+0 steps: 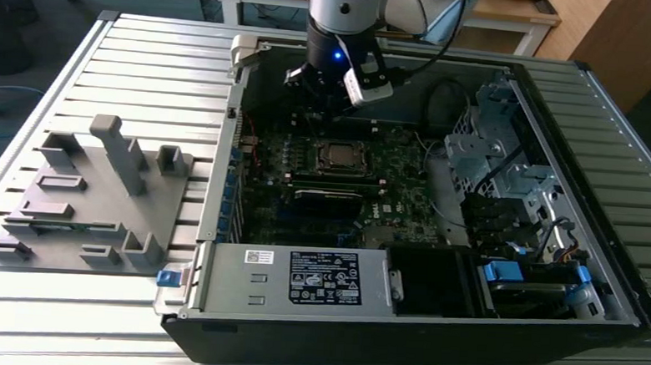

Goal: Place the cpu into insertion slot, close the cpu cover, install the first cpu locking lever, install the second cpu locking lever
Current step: 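Install the first cpu locking lever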

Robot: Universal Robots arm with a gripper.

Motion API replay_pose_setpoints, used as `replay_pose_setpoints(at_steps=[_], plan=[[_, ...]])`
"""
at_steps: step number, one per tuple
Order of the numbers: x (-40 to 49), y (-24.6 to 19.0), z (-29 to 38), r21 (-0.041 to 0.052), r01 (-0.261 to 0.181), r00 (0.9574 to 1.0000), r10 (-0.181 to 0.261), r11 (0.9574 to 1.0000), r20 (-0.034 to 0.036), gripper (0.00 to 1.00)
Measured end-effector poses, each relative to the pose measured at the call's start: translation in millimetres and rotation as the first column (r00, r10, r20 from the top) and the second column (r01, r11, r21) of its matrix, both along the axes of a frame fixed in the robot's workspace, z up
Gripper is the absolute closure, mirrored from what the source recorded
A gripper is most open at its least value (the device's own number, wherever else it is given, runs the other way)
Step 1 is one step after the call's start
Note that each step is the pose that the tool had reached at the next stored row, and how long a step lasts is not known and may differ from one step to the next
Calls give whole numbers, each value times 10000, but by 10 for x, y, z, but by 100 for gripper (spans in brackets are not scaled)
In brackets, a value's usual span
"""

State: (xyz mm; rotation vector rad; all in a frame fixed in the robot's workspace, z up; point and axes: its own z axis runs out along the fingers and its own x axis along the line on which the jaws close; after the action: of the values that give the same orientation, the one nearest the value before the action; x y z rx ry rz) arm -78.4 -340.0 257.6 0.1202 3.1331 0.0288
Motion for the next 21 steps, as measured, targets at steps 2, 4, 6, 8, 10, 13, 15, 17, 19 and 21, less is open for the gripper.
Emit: replay_pose_setpoints(at_steps=[2, 4, 6, 8, 10, 13, 15, 17, 19, 21], plan=[[-30, 0, -2, 1, 4, 10000, -4, 10000, 0, 90], [-32, 1, -2, 0, 6, 10000, -6, 10000, 0, 90], [-32, 0, -1, -1, 5, 10000, -5, 10000, -1, 90], [-34, 0, -5, 0, 5, 10000, -5, 10000, 0, 90], [-38, 0, -13, 0, 7, 10000, -7, 10000, 0, 90], [-47, -1, -23, -2, 8, 10000, -8, 10000, -2, 90], [-48, 0, -34, 0, 7, 10000, -7, 10000, 0, 90], [-48, 0, -42, 1, 7, 10000, -7, 10000, 1, 90], [-48, 0, -40, 2, 7, 10000, -7, 10000, 1, 90], [-48, 0, -36, 0, 8, 10000, -8, 10000, 0, 90]])
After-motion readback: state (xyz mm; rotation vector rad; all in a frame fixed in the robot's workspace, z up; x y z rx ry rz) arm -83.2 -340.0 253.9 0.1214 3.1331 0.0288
